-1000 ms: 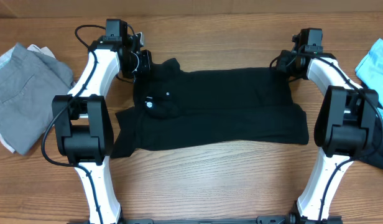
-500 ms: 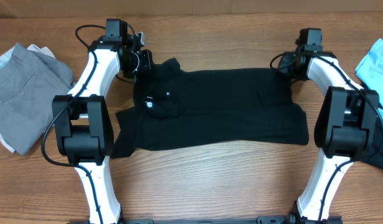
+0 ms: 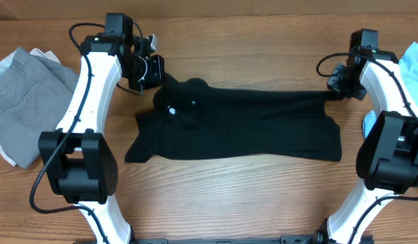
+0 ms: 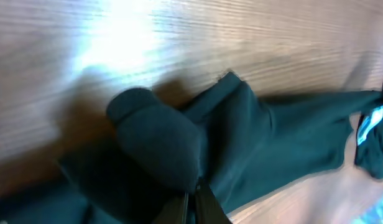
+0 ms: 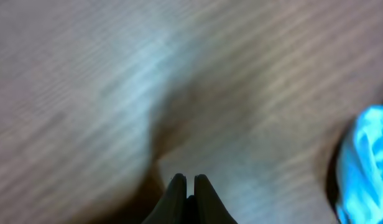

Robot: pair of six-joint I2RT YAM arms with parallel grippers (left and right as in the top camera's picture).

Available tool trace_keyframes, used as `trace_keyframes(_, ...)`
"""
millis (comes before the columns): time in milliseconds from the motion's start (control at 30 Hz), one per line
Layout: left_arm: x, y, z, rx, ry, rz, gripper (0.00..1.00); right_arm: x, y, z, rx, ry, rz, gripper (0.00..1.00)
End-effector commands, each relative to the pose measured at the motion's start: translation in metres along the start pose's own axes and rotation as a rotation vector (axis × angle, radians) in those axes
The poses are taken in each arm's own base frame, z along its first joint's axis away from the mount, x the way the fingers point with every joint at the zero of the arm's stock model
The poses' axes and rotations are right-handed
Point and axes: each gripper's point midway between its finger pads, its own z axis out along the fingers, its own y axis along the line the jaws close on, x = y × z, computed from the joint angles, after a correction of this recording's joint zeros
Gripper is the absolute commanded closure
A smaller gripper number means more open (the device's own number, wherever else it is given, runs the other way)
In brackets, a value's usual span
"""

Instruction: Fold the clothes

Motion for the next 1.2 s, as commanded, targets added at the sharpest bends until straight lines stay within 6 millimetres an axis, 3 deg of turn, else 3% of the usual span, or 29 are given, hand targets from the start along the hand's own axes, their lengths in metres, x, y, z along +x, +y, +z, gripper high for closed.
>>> trace_keyframes(0, 0.025, -0.019, -0.004, 0.016, 0.085, 0.041, 0.96, 0.009, -0.009, -0.008, 0.037, 0.029, 0.002, 0.93)
trace_keyframes(133, 0.050, -0.023, -0.002, -0.002, 0.178, 0.052, 0.96, 0.028, -0.017, -0.010, 0.066, 0.107, -0.008, 0.88)
trace_keyframes(333, 0.082, 0.001, -0.010, -0.151, 0.302, 0.028, 0.96, 0.049, -0.036, -0.014, 0.124, 0.199, -0.011, 0.88)
trace_keyframes(433, 0.093, 0.015, -0.016, -0.233, 0.348, 0.016, 0.96, 0.065, -0.047, -0.019, 0.169, 0.269, -0.024, 0.87)
trace_keyframes(533, 0.098, 0.016, -0.015, -0.236, 0.365, 0.009, 0.96, 0.071, -0.056, -0.022, 0.218, 0.292, -0.037, 0.87)
trace_keyframes(700, 0.118, 0.024, -0.010, -0.243, 0.443, -0.006, 0.90, 0.084, -0.062, -0.028, 0.238, 0.352, -0.048, 0.83)
trace_keyframes(833, 0.136, 0.033, -0.003, -0.248, 0.503, -0.022, 0.92, 0.095, -0.066, -0.033, 0.254, 0.401, -0.058, 0.80)
trace_keyframes(1000, 0.143, 0.036, -0.001, -0.249, 0.529, -0.021, 0.94, 0.103, -0.069, -0.038, 0.267, 0.439, -0.065, 0.74)
trace_keyframes(1033, 0.143, 0.036, -0.001, -0.249, 0.529, -0.022, 0.85, 0.104, -0.068, -0.038, 0.259, 0.442, -0.063, 0.69)
trace_keyframes(1067, 0.144, 0.036, -0.001, -0.249, 0.530, -0.023, 0.64, 0.104, -0.067, -0.037, 0.252, 0.444, -0.061, 0.68)
trace_keyframes(1100, 0.145, 0.036, -0.002, -0.250, 0.538, -0.027, 0.59, 0.105, -0.065, -0.037, 0.240, 0.448, -0.058, 0.67)
trace_keyframes(1167, 0.148, 0.036, -0.004, -0.251, 0.551, -0.028, 0.58, 0.106, -0.062, -0.037, 0.223, 0.453, -0.054, 0.67)
